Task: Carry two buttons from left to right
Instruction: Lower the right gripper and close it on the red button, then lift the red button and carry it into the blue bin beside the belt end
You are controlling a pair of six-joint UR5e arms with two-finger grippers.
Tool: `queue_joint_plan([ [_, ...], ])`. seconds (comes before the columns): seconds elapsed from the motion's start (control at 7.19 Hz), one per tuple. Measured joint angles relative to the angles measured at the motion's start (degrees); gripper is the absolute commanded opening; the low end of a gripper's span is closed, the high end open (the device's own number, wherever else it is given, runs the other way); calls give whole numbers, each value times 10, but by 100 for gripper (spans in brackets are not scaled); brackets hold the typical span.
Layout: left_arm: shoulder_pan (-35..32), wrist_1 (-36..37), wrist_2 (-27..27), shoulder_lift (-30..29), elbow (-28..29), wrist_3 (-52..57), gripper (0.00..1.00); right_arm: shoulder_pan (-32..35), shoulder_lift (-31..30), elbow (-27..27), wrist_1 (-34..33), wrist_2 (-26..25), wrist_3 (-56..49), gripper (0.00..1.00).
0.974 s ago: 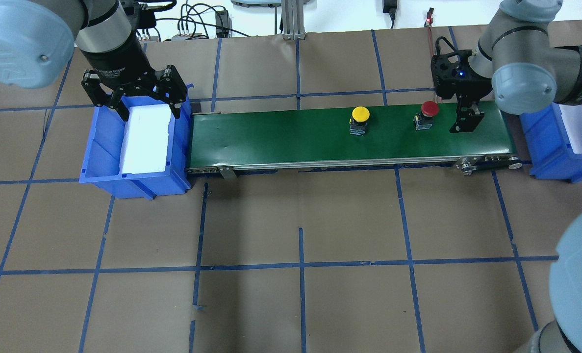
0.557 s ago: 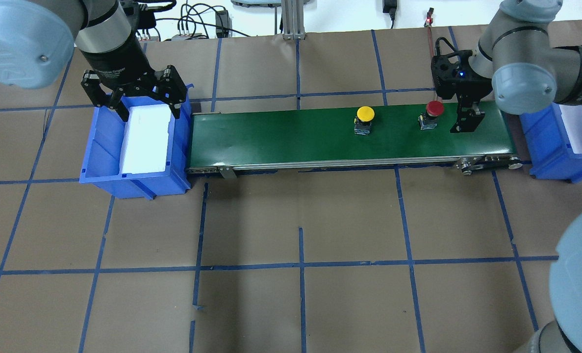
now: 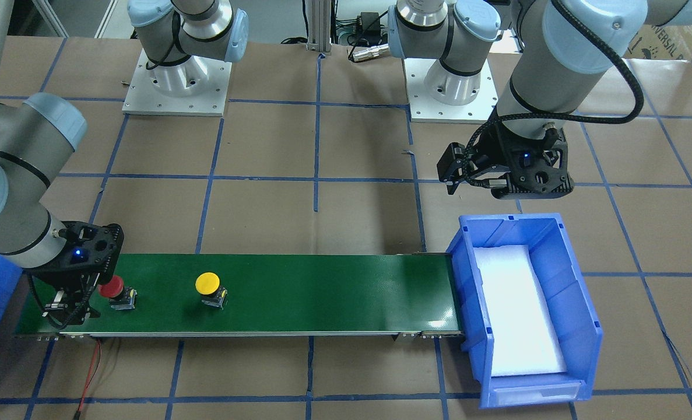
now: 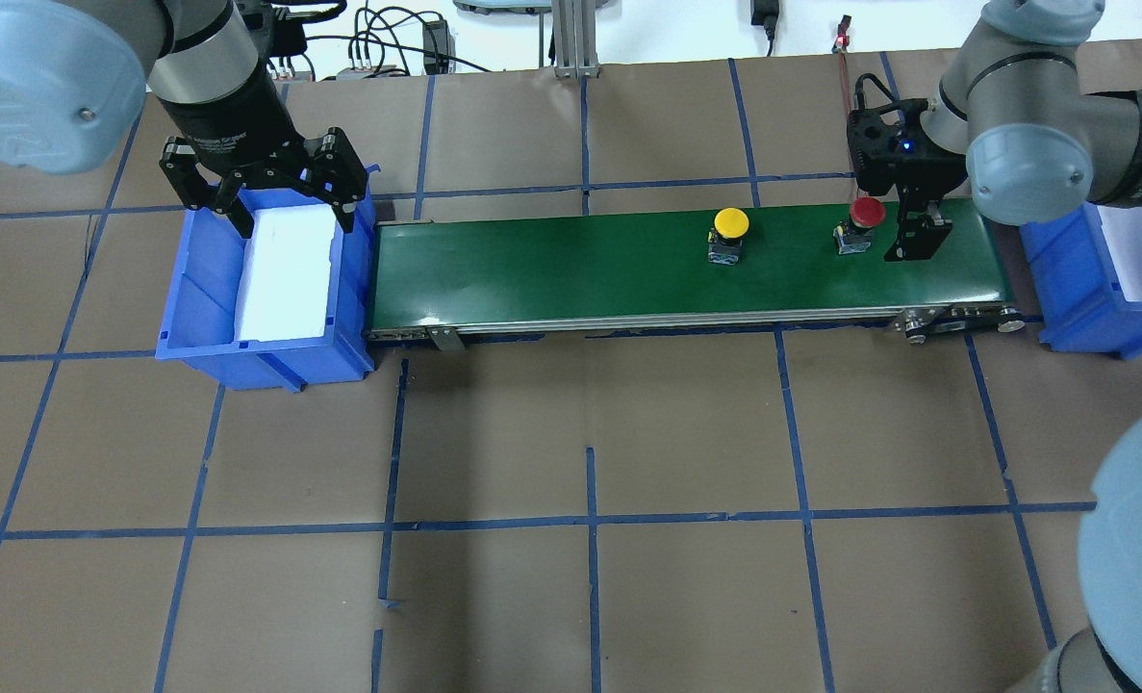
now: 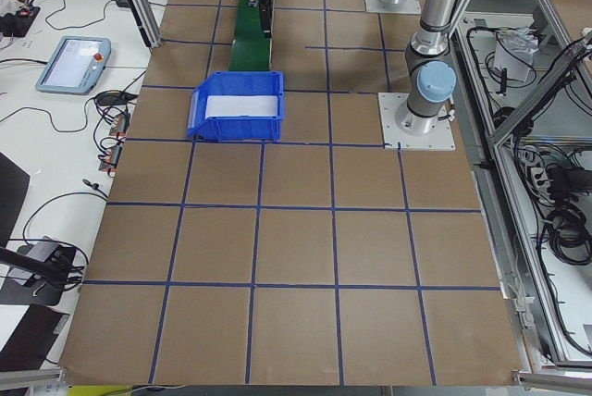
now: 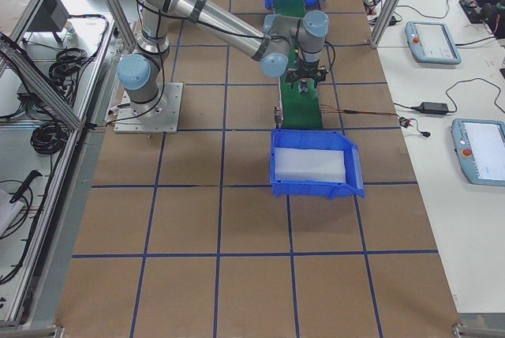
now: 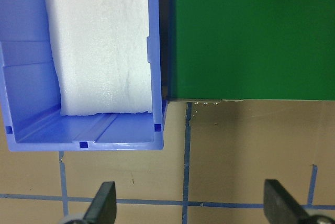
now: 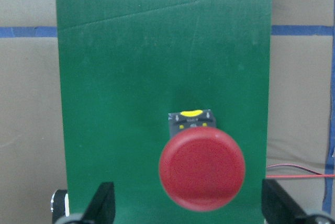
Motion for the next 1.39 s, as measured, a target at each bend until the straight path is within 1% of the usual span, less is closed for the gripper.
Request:
queue_joint_plan([
  [0.56, 1, 0, 0, 1, 0, 1, 100, -2, 3, 0, 0, -3, -1, 94],
  [0.7, 0, 0, 0, 1, 0, 1, 100, -3, 3, 0, 0, -3, -1, 88],
  [0.83, 0, 0, 0, 0, -1, 1, 100, -3, 4, 0, 0, -3, -2, 60],
  [0.97, 0, 0, 0, 0, -1, 1, 100, -3, 4, 0, 0, -2, -6, 28],
  [1.11, 0, 0, 0, 0, -1, 1, 100, -4, 6, 0, 0, -2, -14, 12],
  [1.25, 0, 0, 0, 0, -1, 1, 100, -6, 6, 0, -1, -4, -21, 7],
  [1.39, 0, 0, 1, 0, -1, 1, 100, -9, 5, 0, -1, -10, -26, 7],
])
